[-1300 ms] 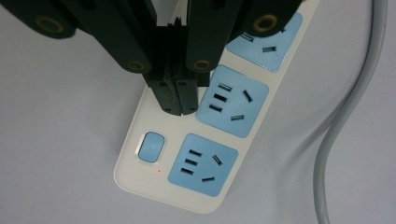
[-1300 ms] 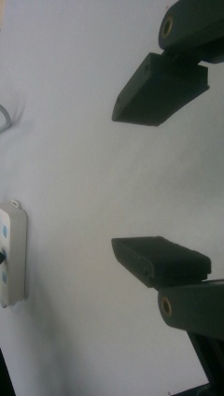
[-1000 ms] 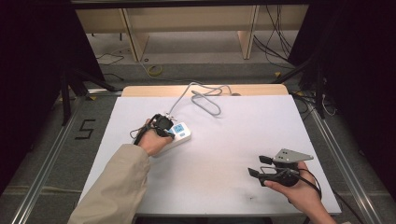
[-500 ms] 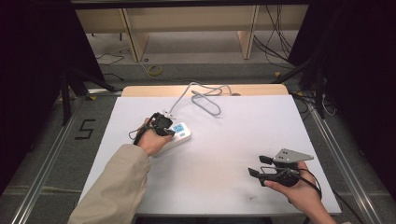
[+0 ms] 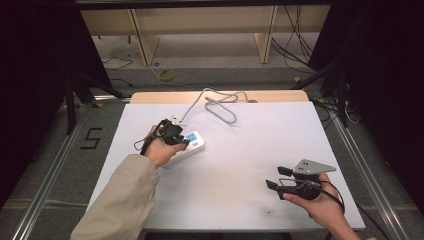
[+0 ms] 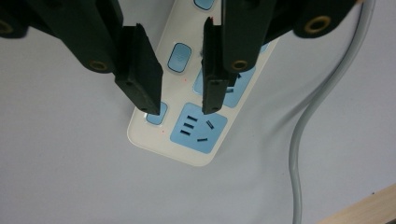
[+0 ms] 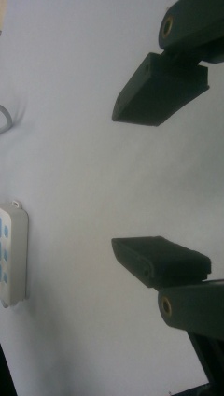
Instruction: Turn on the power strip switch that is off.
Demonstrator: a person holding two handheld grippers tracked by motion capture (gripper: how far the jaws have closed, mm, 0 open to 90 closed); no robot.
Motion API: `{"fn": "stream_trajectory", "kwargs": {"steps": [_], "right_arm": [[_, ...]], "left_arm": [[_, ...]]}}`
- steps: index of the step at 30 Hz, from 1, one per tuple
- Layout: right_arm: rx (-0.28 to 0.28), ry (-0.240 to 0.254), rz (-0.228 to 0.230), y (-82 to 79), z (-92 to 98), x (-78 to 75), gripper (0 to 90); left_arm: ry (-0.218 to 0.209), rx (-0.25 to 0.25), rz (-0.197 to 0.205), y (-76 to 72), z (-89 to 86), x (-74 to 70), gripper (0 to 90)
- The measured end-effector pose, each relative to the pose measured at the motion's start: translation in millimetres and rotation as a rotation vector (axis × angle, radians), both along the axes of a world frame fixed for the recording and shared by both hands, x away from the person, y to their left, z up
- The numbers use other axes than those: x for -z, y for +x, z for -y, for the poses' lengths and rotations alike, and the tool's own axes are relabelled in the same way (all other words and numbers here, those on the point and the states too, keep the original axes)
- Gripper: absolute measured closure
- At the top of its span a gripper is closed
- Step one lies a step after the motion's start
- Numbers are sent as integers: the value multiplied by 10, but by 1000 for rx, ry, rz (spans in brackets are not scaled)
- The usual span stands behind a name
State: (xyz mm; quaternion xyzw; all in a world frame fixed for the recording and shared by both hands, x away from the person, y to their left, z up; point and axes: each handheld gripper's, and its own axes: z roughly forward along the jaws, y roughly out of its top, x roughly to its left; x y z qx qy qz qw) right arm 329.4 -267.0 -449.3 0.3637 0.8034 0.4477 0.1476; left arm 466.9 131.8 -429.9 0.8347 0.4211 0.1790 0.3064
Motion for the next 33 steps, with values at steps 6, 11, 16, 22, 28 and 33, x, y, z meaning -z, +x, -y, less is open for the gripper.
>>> {"fn": "stream_trajectory", "kwargs": {"steps": [6,11,16,22,28,33], "right_arm": [[1,-1,-1,-1,3,0,334],[2,-1,-1,-1,3,0,333],[1,-2,0,-1,1,0,333],[1,-2,-2,-1,0,1,332],[2,-3,-1,-2,0,0,332],[2,-3,-1,-2,0,0,332]], "left_arm": [[-38,2,-5,-36,-8,-45,559],[-55,10,-1,-84,-26,-73,471],[-55,8,-8,-140,-63,-111,416],[-26,9,-25,-227,-71,-145,369],[-27,25,-17,-303,-79,-157,335],[-31,37,0,-363,-94,-146,323]]}}
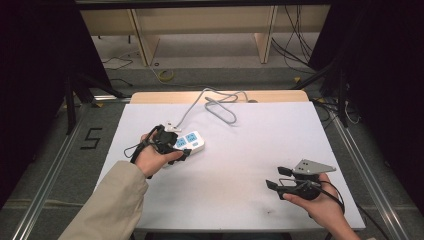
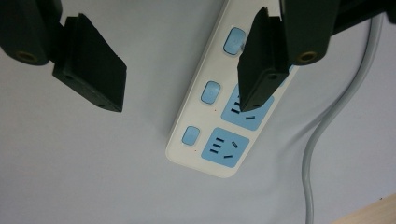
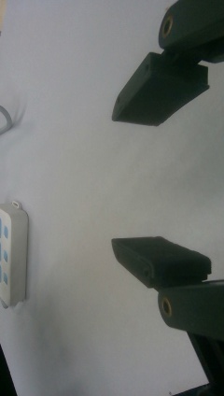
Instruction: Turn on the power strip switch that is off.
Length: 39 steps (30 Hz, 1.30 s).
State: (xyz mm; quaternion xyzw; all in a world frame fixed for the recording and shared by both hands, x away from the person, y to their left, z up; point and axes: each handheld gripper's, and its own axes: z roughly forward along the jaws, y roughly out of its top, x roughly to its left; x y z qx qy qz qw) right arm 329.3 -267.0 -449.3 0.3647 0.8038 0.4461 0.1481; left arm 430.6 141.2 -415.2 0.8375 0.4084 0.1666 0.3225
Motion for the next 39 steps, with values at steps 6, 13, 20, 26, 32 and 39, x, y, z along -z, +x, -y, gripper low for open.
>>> {"fn": "stream_trajectory", "kwargs": {"steps": [6,13,20,26,32,39], "right_arm": [[-1,0,1,-1,2,-1,331],[0,0,2,-2,1,-2,331],[0,1,2,-3,1,-1,331],[0,1,3,-4,-1,-2,330],[0,4,2,-8,0,-3,330],[1,4,0,-9,2,-2,330]], "left_arm": [[-4,17,23,-84,-19,-13,307],[0,50,41,-204,-20,-14,289],[3,70,67,-326,-60,14,281],[4,82,89,-427,-82,74,280],[-11,99,109,-502,-114,107,271],[-32,116,124,-569,-175,155,259]]}}
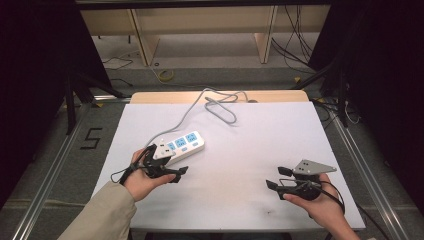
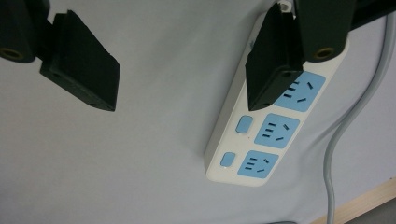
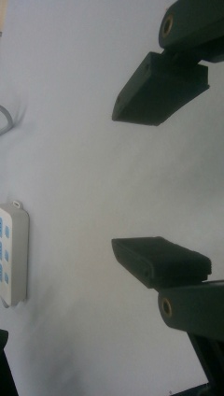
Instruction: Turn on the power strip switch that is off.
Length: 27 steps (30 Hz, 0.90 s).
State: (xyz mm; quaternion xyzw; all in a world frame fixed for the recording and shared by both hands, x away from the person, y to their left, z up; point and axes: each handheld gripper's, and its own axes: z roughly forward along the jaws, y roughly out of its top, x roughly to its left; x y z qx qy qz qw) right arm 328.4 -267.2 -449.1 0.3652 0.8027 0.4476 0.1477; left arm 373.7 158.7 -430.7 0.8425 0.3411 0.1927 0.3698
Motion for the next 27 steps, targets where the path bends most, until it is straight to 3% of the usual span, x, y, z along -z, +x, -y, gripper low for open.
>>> {"fn": "stream_trajectory", "kwargs": {"steps": [9,27], "right_arm": [[0,1,0,-2,1,1,330],[-3,-2,4,-6,-1,3,327]], "left_arm": [[6,44,15,-103,-78,96,236],[16,28,-19,-299,-348,262,202]]}}
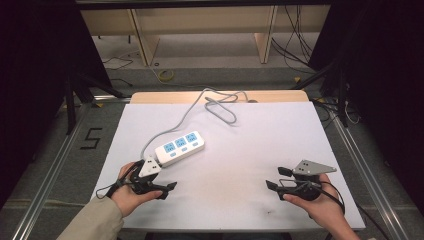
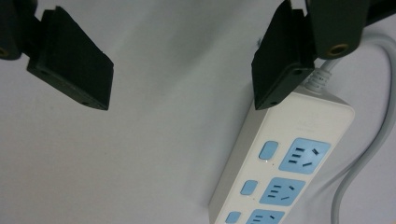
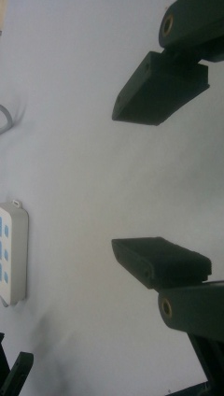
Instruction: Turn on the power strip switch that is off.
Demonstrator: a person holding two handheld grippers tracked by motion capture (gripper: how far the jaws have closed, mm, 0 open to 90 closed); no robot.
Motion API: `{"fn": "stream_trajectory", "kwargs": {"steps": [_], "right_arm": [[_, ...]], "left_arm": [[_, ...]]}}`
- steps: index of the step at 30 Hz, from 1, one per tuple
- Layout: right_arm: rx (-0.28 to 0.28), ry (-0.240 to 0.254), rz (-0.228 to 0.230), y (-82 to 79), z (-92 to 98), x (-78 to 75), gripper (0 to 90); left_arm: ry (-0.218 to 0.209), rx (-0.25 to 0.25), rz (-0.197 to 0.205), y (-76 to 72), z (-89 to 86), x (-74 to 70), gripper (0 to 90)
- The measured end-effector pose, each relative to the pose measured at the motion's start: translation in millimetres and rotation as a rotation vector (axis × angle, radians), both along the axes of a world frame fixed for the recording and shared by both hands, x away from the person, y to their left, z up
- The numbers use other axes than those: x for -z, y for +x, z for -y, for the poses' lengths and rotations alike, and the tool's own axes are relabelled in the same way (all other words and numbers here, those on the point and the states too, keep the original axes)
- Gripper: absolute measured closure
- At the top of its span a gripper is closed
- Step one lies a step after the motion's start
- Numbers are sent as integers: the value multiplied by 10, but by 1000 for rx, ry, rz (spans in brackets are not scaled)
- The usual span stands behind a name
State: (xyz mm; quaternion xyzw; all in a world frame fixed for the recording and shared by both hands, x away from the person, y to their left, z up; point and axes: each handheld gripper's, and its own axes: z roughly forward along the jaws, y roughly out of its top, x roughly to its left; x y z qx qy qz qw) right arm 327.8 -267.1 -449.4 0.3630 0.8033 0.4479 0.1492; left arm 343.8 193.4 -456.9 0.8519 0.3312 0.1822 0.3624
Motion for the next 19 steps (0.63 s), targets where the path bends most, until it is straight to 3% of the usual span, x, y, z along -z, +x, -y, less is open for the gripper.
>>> {"fn": "stream_trajectory", "kwargs": {"steps": [19], "right_arm": [[4,1,1,2,18,-3,325]], "left_arm": [[18,-3,12,5,-23,-7,188]]}}
